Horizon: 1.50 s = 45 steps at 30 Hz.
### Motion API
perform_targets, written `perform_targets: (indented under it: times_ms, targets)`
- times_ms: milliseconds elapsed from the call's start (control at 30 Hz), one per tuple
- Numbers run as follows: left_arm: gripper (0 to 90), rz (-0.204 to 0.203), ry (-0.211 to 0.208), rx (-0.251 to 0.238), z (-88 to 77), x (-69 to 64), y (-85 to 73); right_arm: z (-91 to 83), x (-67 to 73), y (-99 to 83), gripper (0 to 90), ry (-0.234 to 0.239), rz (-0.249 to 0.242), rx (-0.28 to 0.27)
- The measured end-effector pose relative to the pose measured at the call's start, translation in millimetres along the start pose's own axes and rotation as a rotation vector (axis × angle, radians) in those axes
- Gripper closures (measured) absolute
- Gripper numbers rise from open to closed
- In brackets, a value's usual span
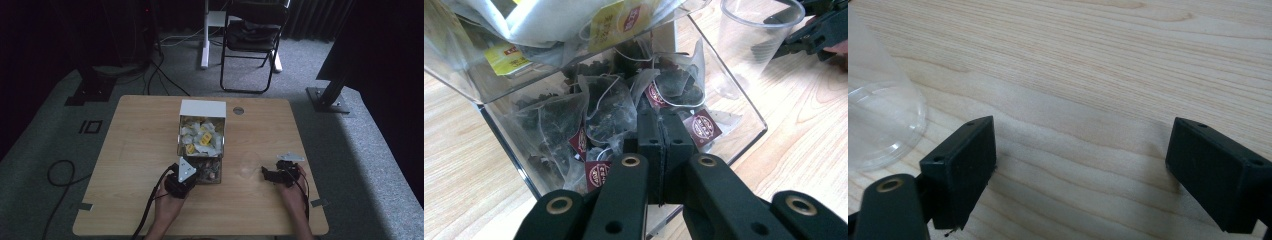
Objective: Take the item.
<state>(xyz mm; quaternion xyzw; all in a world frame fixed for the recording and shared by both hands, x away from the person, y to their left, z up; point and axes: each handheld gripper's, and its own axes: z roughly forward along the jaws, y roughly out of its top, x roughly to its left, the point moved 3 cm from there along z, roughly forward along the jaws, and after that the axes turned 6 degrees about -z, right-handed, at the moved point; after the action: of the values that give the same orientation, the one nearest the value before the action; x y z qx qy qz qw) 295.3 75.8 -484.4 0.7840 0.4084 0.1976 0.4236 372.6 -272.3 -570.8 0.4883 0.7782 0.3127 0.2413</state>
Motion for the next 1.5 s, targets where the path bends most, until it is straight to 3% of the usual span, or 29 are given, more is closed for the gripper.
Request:
perform_targets:
  times_ms: [733, 1500]
  targets:
    - [90.0, 0.009, -0.032, -0.018, -11.5, -4.4, 8.1, 0.0, 0.1, 0.0, 12.4, 0.000, 0.001, 0.000]
    - [90.0, 0.039, -0.101, -0.032, -17.0, -25.5, 19.2, 0.0, 0.2, 0.0, 12.4, 0.000, 0.002, 0.000]
